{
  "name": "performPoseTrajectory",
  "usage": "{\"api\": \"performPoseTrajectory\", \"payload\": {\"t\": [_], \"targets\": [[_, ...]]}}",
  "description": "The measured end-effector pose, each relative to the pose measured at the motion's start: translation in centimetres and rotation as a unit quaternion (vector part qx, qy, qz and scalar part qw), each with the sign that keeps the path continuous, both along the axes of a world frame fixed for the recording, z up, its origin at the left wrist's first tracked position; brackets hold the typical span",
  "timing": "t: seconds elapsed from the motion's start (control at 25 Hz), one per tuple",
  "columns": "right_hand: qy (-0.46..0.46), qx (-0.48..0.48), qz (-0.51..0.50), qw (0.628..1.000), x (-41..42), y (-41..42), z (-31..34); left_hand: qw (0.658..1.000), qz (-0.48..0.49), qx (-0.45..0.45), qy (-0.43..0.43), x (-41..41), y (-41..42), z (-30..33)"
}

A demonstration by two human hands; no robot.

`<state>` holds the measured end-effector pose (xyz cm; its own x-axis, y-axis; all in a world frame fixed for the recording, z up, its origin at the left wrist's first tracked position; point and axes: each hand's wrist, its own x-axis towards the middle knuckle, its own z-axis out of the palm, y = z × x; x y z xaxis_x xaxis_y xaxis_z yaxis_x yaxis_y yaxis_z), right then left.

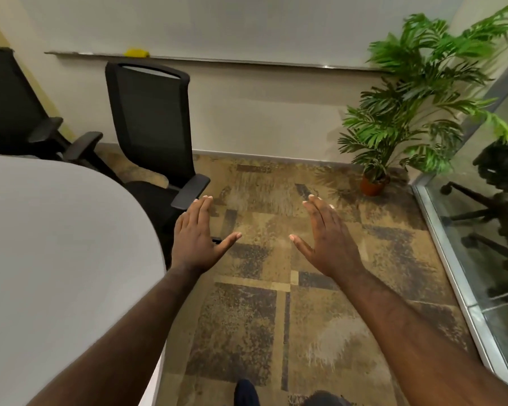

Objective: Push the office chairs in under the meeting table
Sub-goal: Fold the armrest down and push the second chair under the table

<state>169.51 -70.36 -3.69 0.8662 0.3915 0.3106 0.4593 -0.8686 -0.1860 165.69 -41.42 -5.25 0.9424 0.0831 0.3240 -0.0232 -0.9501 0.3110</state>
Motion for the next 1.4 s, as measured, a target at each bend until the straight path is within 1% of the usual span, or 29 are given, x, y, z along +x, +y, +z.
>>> {"api": "performPoseTrajectory", "payload": {"t": [0.16,0.28,0.44,0.72,0.88,1.08,1.16,1.4], "targets": [[-0.013,-0.014,-0.046,0.999,9.1,0.2,-0.3,0.999,0.001,0.026,0.020,8.1,0.4,-0.4],[-0.007,-0.016,-0.048,0.999,17.7,-0.4,-0.7,0.999,0.025,0.035,0.025,14.8,0.4,-1.1],[0.012,0.004,0.010,1.000,29.6,-0.1,-0.2,0.996,0.077,0.030,0.021,24.1,0.1,-0.3],[-0.016,0.029,0.126,0.991,45.7,5.5,3.1,0.988,0.148,0.027,-0.017,37.6,1.0,4.1],[-0.024,0.043,0.173,0.984,54.2,10.3,3.6,0.981,0.191,0.020,-0.041,44.5,4.9,5.0],[-0.030,0.034,0.219,0.975,64.1,18.6,3.4,0.966,0.251,0.017,-0.063,52.9,12.7,5.4],[-0.032,0.034,0.240,0.970,67.4,22.0,3.6,0.962,0.267,0.007,-0.060,55.3,15.7,5.7],[-0.040,0.064,0.295,0.953,76.3,32.3,5.4,0.942,0.328,0.018,-0.071,61.7,23.8,7.7]]}}
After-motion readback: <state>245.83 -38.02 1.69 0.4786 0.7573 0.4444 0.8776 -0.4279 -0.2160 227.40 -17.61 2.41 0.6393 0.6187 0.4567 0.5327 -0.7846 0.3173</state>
